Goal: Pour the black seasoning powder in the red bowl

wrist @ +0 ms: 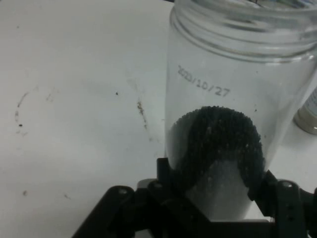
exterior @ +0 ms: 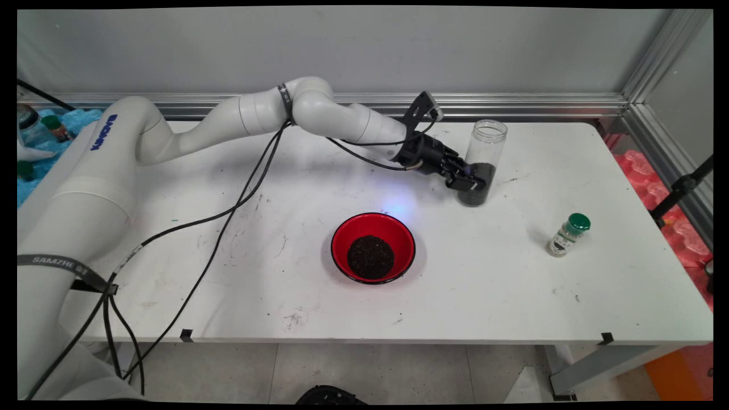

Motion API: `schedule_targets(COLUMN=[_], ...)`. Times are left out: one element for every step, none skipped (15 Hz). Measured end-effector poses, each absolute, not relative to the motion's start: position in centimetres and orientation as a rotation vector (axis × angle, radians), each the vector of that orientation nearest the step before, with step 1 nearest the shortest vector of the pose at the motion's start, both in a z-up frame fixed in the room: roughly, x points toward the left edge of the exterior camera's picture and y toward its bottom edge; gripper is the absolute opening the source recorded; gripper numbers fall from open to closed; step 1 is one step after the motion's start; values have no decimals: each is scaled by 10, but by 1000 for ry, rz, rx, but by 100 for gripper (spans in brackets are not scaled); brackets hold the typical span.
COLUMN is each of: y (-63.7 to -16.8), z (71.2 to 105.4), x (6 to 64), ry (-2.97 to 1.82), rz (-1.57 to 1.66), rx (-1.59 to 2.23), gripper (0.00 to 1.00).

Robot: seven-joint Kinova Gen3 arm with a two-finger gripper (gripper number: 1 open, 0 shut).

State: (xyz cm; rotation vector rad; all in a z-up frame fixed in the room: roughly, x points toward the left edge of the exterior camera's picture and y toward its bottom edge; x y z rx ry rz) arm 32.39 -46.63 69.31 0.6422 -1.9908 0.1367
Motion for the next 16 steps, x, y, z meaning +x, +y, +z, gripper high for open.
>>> schedule_targets(y=[-466,-466,-466,-466,-465,-465,-464,-463,-462,-460,-459,-458,-457,-455,-454,-452], z=[695,697,698,700,702,706,708,711,715,718,720,723,725,729,731,735], x=[324,324,325,325,326,327,329,330,333,335,336,338,340,343,344,347], ry=[-1989,-1988,-1987,-1985,-1983,-1981,-1979,-1978,-1977,-1977,-1976,-1976,-1976,-1975,-1975,-1974], rz=[140,142,144,147,150,154,158,161,165,168,170,173,174,178,180,184], rx=[637,633,630,626,620,614,609,603,596,590,586,580,575,569,565,558], gripper=[0,0,0,0,0,0,0,0,0,0,0,0,0,0,0,0])
